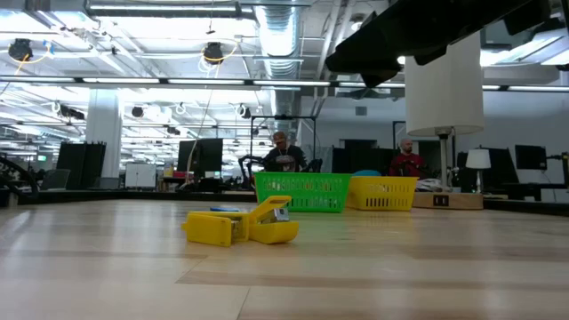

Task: Pick and place Stapler, Stapler remover, tape
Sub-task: Put the green stapler into the orange bin

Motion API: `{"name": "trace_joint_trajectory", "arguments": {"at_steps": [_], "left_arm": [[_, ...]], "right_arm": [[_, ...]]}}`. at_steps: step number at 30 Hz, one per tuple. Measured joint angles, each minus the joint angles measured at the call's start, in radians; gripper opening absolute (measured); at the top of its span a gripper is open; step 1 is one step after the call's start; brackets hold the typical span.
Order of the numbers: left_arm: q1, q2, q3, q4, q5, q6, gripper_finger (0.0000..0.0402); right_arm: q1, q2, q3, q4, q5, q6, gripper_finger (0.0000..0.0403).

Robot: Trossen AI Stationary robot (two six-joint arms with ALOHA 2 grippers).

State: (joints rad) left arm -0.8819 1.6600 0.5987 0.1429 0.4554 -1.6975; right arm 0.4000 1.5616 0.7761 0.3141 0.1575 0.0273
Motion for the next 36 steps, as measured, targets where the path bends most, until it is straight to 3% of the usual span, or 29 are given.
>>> {"name": "trace_joint_trajectory", "arguments": {"at_steps": [9, 18, 28, 36], "left_arm": [[0.079, -0.002, 0.003, 0.006, -0.053, 0.203, 0.0173], [0.062, -0.016, 0.000, -0.011, -0.036, 0.152, 0.0173], [0.111, -0.193, -0.001, -0.214, -0.045, 0.171, 0.0173], [0.051, -0.230, 0.013, -0.215, -0.002, -0.094, 0.0173]], "right_arm": [[0.000, 0.000, 0.000, 0.000, 0.000, 0.000, 0.0101], [0.018, 0.000, 0.000, -0.002, 0.000, 0.000, 0.0101], [0.060, 0.048, 0.002, -0.022, 0.112, 0.030, 0.0101], [0.078, 0.132, -0.001, -0.020, 0.191, 0.001, 0.0101]]}}
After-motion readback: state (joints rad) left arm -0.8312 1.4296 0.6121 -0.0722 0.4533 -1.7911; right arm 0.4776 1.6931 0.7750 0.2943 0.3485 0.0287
